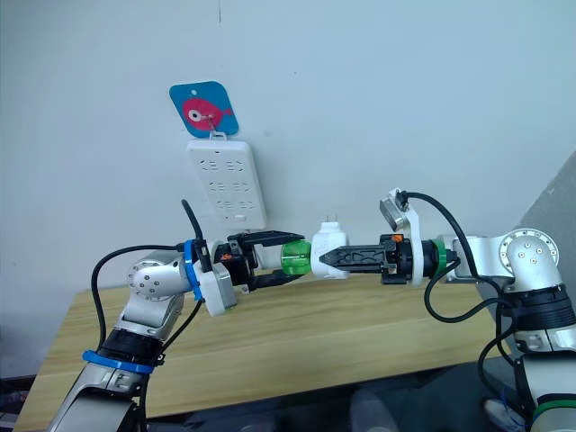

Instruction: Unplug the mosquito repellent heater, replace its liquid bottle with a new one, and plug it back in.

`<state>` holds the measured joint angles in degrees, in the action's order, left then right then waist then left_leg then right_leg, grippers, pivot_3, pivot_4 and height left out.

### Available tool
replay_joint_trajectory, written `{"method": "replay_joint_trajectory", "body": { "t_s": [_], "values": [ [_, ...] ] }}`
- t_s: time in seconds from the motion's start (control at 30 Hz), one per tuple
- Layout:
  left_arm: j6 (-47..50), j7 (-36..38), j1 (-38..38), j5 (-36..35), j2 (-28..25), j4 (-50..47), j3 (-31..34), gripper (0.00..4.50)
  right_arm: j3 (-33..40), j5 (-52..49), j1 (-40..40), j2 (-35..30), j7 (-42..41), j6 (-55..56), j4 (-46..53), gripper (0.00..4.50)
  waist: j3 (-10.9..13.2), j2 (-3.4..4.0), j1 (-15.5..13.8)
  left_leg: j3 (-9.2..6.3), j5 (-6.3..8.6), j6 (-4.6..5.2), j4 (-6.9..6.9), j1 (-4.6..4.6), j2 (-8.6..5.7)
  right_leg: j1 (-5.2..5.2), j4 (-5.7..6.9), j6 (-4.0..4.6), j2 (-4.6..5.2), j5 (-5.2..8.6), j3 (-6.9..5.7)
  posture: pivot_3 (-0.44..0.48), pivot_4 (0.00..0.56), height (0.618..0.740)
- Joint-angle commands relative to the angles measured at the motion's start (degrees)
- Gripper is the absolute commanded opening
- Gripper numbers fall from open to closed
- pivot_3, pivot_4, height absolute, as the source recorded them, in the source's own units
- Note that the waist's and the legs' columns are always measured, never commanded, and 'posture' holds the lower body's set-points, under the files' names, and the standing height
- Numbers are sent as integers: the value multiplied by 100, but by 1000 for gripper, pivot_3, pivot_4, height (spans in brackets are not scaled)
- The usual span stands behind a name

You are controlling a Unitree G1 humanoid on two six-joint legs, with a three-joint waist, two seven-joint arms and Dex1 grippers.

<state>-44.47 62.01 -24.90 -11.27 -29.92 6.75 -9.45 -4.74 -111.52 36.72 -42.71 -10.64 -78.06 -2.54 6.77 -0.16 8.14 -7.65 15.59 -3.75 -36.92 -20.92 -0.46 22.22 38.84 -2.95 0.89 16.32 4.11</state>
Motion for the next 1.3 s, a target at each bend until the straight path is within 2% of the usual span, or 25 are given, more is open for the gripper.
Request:
{"method": "replay_joint_trajectory", "body": {
  "t_s": [0.03, 0.17, 0.3, 0.4, 0.53, 0.57, 0.67, 0.8, 0.9, 0.93, 1.03, 1.2, 1.3],
  "values": [
    [1980, 458, 350, -1168, -541, -1050, -316, 2228, 175, -148, 66, -58, 12, 66, 121, 3090, 0, 1, 25, -1, 0, 0, 1, 0, 1, 1, 0, 0, -1, 0, 0, -170, 77, 740],
    [5554, 38, 443, -2658, -1354, -2034, -320, 2228, 109, -148, 132, -184, -60, 0, 196, 3090, 17, 0, 66, -8, 1, 2, 2, -1, 3, 2, 3, -13, -4, 9, -3, -171, 82, 740],
    [8129, -76, 94, -4035, -1914, -2321, -241, 2228, -57, -148, 265, -324, -133, -80, 377, 3090, 38, -4, 77, -9, 1, 2, 1, 0, 3, 1, 3, -13, -8, 11, -7, -169, 86, 740],
    [9296, -330, -286, -4536, -1951, -2242, -203, 2228, -143, -148, 371, -376, -204, -63, 382, 3090, 64, -18, 84, -8, 1, 2, 2, 0, 7, 3, 2, -12, -16, 12, -8, -163, 89, 740],
    [9689, -525, -408, -4512, -1801, -2122, -39, 2228, -197, -148, 443, -410, -300, -58, 336, 3090, 83, -21, 91, -5, 1, 2, 5, 0, 8, 4, -2, -11, -17, 12, -6, -161, 88, 740],
    [9602, -481, -383, -4376, -1796, -2117, -23, 2228, -204, -148, 450, -420, -323, -60, 327, 3090, 84, -22, 91, -3, 2, 2, 6, 0, 8, 5, -3, -11, -17, 12, -5, -161, 88, 740],
    [9158, -203, -163, -4111, -1793, -2284, 105, 3207, -201, -148, 431, -440, -375, -44, 299, 3090, 91, -17, 97, -1, 2, 3, 9, 0, 9, 7, -4, -8, -18, 13, -2, -161, 88, 740],
    [7791, 114, 295, -3263, -1646, -2497, 326, 4437, -165, -148, 408, -442, -436, -31, 176, 3090, 96, -22, 53, 2, 2, 3, 10, -1, 10, 9, -4, -6, -18, 13, 0, -157, 88, 740],
    [6723, 231, 576, -2552, -1537, -2461, 410, 4497, -138, -148, 410, -447, -459, -50, 66, 3090, 96, -22, -12, 6, 2, 2, 9, -1, 10, 9, -9, -3, -17, 12, 3, -152, 86, 740],
    [5881, 246, 654, -2049, -1428, -2343, 411, 4497, -128, -148, 405, -451, -467, -65, 29, 3090, 96, -22, -24, 6, 2, 2, 10, -1, 10, 8, -10, -2, -16, 11, 3, -151, 86, 740],
    [3878, 408, 808, -1189, -1044, -1938, 504, 4497, -110, -148, 387, -443, -465, -95, -67, 3090, 95, -23, -64, 8, 2, 2, 9, -2, 9, 8, -14, 13, -14, 3, 4, -147, 86, 740],
    [1140, 313, 704, -407, -454, -952, 719, 4497, -75, -148, 378, -356, -393, -54, -155, 3090, 95, -22, -121, 11, 2, 2, 8, -5, 8, 7, -18, 18, -8, -3, 4, -151, 85, 740],
    [-119, 149, 439, -44, -186, -338, 687, 4497, -59, -148, 386, -294, -350, -36, -156, 3090, 95, -22, -155, 10, 2, 2, 5, -6, 7, 7, -17, 19, -8, -5, 4, -152, 84, 740]
  ]
}}
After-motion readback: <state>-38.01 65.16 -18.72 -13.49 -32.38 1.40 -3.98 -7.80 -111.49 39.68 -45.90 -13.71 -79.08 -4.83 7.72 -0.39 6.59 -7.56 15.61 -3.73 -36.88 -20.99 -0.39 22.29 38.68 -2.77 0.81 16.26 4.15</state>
